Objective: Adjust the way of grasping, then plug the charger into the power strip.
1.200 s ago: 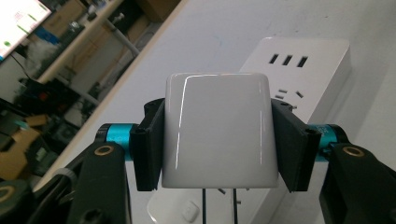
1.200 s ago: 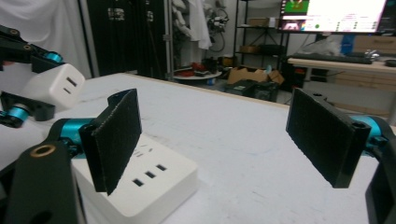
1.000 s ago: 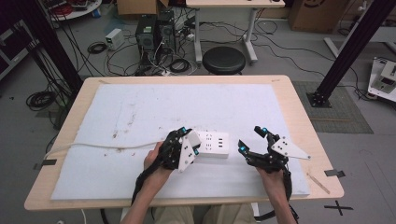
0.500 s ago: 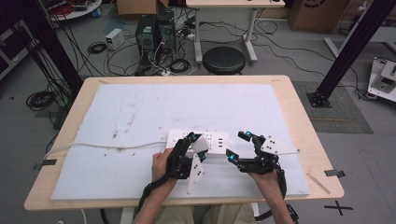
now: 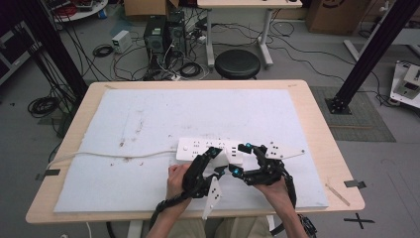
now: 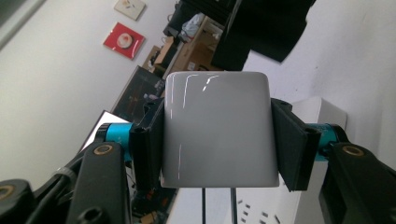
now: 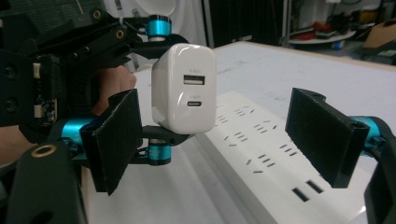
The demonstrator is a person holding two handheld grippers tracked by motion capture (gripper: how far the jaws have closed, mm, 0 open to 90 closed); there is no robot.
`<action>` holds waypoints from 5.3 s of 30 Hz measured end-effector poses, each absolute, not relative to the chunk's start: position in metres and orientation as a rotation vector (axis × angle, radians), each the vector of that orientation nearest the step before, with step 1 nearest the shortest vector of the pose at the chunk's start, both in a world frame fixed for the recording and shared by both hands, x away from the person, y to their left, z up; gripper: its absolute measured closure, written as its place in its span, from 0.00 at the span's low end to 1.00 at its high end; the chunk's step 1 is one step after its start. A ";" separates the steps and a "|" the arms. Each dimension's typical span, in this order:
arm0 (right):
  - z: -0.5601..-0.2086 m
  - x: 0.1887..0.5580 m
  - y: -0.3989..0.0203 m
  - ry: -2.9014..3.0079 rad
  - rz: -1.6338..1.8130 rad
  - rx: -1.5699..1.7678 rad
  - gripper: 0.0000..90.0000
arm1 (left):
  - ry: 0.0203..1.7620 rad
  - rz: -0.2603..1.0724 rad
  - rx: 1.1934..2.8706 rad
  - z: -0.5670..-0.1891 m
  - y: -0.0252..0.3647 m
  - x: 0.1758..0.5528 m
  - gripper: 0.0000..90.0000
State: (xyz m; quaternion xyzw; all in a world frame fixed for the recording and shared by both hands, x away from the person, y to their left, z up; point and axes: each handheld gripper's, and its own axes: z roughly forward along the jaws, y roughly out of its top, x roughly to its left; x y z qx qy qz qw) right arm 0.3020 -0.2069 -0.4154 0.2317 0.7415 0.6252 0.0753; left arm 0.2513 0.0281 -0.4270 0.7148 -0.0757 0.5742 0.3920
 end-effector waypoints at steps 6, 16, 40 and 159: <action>-0.415 0.304 -0.205 2.261 1.962 0.608 0.29 | -0.251 1.500 1.792 -0.429 0.024 0.247 0.47; -0.417 0.307 -0.203 2.297 1.979 0.591 0.29 | -0.298 1.482 1.783 -0.429 0.021 0.243 0.47; -0.417 0.311 -0.203 2.366 2.028 0.533 0.55 | -0.343 1.467 1.785 -0.428 0.016 0.241 0.47; -0.411 0.312 -0.239 2.274 1.887 0.618 0.70 | 0.984 0.860 1.587 -0.413 0.254 0.243 0.24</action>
